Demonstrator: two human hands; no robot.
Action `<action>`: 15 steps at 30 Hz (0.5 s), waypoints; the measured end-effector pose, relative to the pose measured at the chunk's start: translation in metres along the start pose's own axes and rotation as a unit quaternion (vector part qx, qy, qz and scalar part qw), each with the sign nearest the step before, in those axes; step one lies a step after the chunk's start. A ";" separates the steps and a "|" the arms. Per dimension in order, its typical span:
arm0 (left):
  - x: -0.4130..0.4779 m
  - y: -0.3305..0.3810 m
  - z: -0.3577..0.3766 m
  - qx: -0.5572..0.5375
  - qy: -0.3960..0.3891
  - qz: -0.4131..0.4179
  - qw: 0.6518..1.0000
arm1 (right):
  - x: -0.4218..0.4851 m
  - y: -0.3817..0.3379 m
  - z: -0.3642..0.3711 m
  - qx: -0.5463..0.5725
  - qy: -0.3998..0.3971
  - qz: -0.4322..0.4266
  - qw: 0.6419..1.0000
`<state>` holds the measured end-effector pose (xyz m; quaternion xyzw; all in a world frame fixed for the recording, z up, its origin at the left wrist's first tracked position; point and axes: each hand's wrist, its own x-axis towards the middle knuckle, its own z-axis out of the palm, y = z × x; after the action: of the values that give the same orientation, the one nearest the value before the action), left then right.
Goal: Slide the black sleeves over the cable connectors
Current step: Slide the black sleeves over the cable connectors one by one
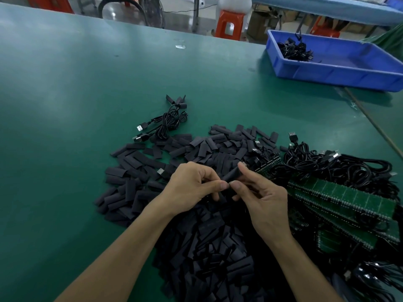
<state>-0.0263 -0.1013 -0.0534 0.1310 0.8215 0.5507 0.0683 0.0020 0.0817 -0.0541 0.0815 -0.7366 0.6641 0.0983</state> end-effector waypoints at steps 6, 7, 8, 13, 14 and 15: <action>-0.001 0.003 0.003 0.033 0.003 -0.011 0.999 | 0.000 -0.001 -0.001 -0.009 0.035 -0.005 0.999; 0.000 0.003 0.003 0.035 0.001 -0.013 0.999 | 0.000 -0.001 -0.001 -0.012 0.039 -0.008 0.999; 0.000 0.003 0.003 0.040 0.000 -0.013 0.999 | 0.000 0.000 -0.001 -0.016 0.042 -0.008 0.999; 0.000 0.003 0.005 0.058 0.010 0.010 0.998 | -0.001 -0.001 -0.001 -0.014 0.054 -0.006 0.998; 0.000 0.002 0.005 0.063 0.011 0.016 0.998 | -0.001 -0.001 0.000 -0.017 0.051 -0.008 0.999; -0.001 0.002 0.006 0.068 0.013 0.021 0.997 | -0.001 -0.001 0.000 -0.019 0.047 -0.010 0.999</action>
<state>-0.0239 -0.0956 -0.0539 0.1452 0.8552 0.4961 0.0373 0.0033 0.0817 -0.0537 0.0552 -0.7430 0.6519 0.1409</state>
